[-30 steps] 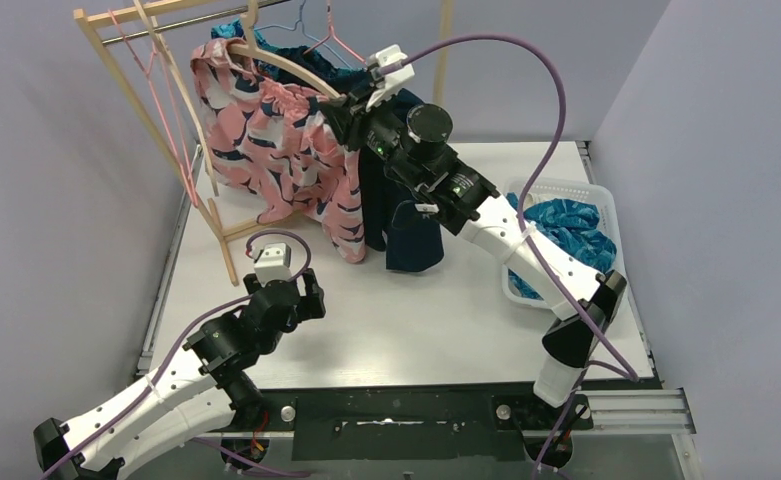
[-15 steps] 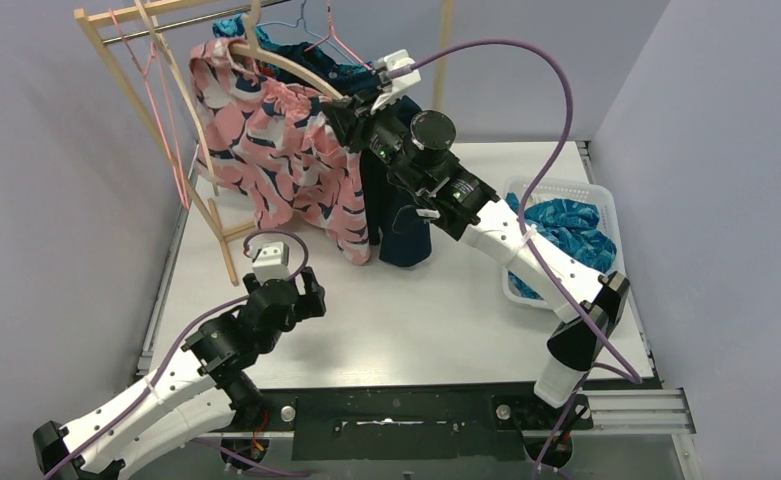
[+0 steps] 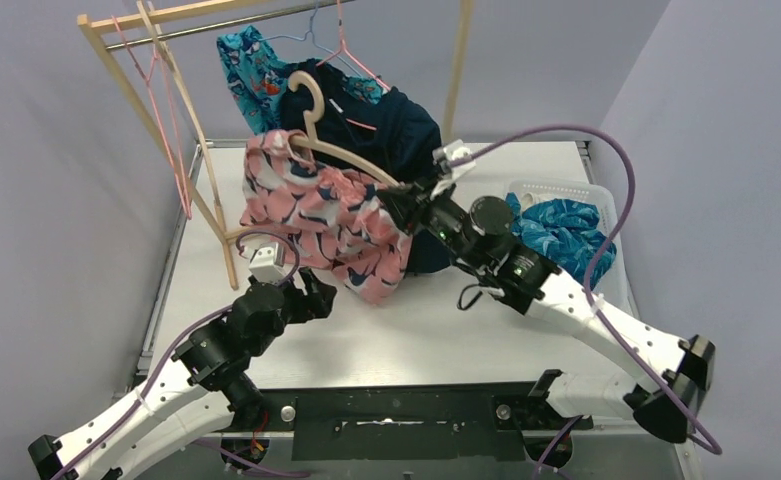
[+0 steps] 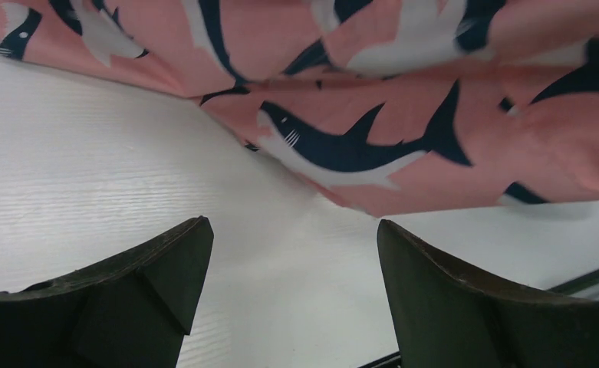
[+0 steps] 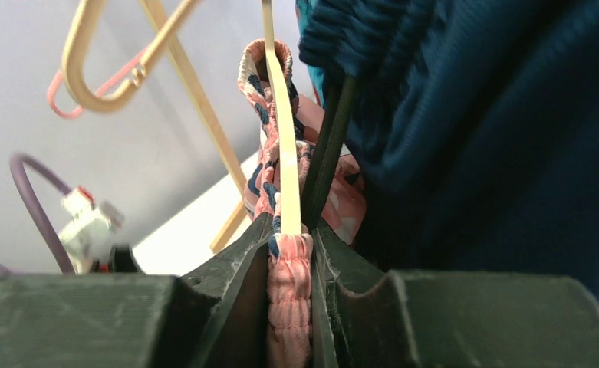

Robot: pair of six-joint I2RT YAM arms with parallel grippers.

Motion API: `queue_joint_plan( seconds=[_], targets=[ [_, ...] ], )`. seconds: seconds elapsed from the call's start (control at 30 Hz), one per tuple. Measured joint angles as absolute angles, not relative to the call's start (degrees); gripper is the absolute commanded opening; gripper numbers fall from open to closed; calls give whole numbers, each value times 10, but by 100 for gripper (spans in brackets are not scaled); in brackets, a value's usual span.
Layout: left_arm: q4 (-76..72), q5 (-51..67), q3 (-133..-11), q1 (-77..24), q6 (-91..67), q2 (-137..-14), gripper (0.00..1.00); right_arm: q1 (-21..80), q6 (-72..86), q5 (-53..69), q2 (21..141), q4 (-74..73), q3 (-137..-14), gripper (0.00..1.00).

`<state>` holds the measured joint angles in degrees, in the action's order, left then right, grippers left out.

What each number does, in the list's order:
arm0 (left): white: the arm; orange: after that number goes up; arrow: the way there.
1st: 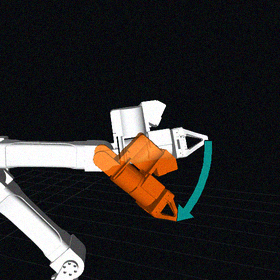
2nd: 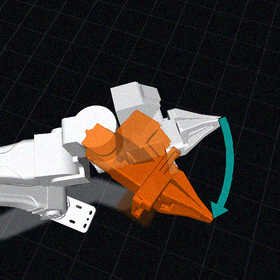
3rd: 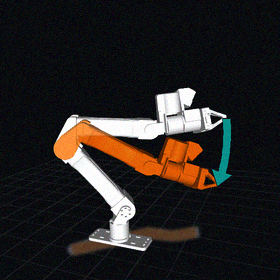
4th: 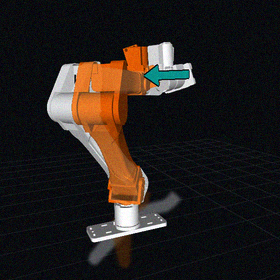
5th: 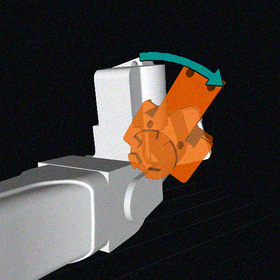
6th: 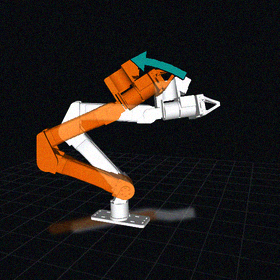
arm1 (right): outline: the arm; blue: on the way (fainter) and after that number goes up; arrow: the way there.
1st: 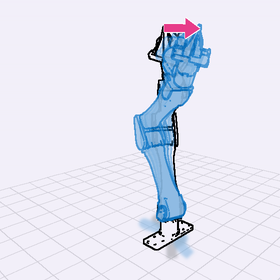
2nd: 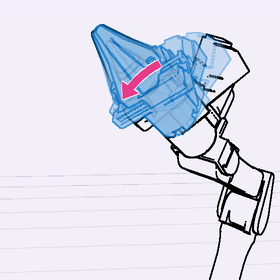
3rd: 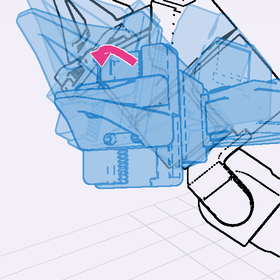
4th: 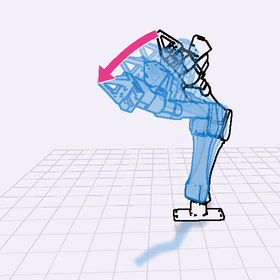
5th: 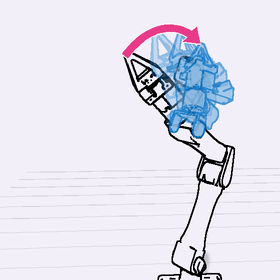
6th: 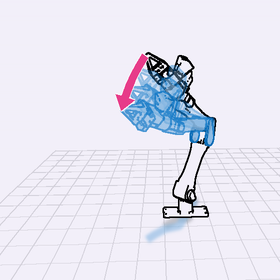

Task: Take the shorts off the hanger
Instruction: Pick up the hanger from the clothes rod.

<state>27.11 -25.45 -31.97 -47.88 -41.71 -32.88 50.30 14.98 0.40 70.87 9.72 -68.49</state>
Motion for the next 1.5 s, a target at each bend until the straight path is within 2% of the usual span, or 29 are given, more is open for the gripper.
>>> queue_joint_plan(
  seconds=[0.3, 0.4, 0.5, 0.67, 0.8, 1.03, 1.23, 1.5],
  targets=[
    [197, -166, -300, -479, -434, -321, 79, 503, 235, 23, 530, 90, -418, 0],
    [182, -159, -296, -479, -437, -323, 79, 503, 253, 33, 494, 88, -366, 0],
    [165, -157, -296, -479, -437, -329, 79, 503, 250, 37, 493, 84, -367, 0],
    [157, -158, -297, -479, -435, -347, 79, 500, 218, 44, 552, 54, -439, 0],
    [156, -162, -300, -479, -430, -362, 79, 458, 206, 98, 590, 38, -485, 0],
    [106, -213, -333, -478, -421, -389, 79, 424, 203, 154, 579, 24, -478, 0],
    [21, -256, -402, -471, -402, -482, 79, 424, 201, 182, 575, 16, -475, 0],
    [-2, -243, -456, -372, -395, -543, 78, 422, 199, 202, 575, 15, -475, 0]
  ],
)
